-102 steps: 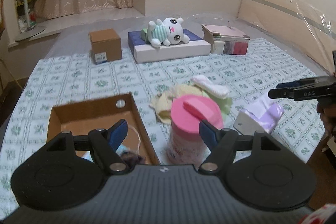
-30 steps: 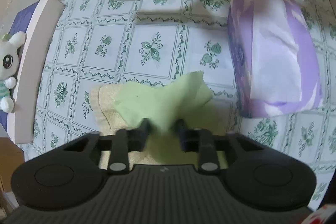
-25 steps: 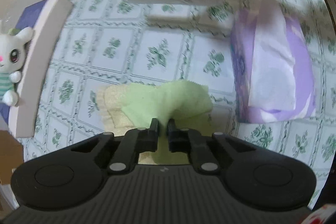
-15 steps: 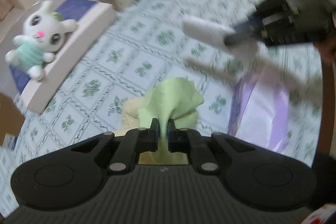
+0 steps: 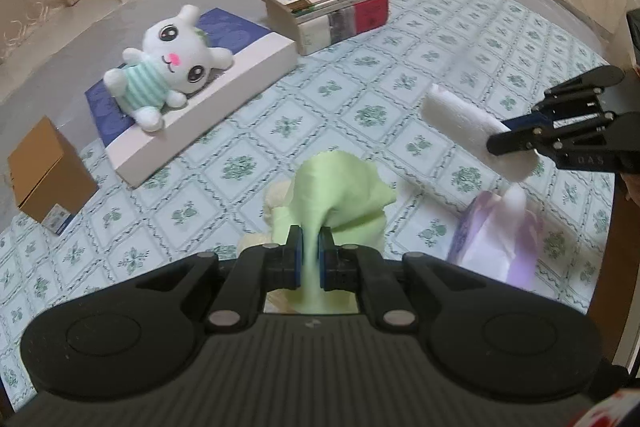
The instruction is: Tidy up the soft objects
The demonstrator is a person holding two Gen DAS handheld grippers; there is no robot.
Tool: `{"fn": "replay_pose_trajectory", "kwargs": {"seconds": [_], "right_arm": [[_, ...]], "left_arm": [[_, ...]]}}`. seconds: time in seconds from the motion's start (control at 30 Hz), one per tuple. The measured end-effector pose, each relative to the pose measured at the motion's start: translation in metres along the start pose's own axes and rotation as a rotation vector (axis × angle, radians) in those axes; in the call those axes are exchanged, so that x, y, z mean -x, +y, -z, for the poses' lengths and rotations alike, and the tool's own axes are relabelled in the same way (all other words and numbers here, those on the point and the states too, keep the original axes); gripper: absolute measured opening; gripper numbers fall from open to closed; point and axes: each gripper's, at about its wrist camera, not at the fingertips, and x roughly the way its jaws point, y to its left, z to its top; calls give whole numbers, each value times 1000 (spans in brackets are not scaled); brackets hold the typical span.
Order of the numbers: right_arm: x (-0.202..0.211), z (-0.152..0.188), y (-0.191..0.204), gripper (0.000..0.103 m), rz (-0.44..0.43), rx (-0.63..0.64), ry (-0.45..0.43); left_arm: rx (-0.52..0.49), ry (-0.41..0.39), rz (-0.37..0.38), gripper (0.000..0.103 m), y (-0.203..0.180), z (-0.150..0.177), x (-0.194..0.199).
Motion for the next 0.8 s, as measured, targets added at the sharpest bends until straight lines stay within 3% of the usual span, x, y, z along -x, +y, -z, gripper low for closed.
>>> {"fn": "replay_pose_trajectory", "kwargs": {"seconds": [0.37, 0.63, 0.73, 0.8], "right_arm": [[-35, 2, 8, 9, -20, 15, 47], [-63, 7, 6, 9, -23, 19, 87], [-70, 8, 7, 9, -25, 21, 97], [-72, 8, 8, 9, -26, 23, 100]], "left_arm": [[-12, 128, -103, 7, 27, 25, -58], [47, 170, -73, 19, 55, 44, -90], [59, 181, -61, 32, 59, 49, -95], [57, 198, -57, 47, 60, 52, -99]]}}
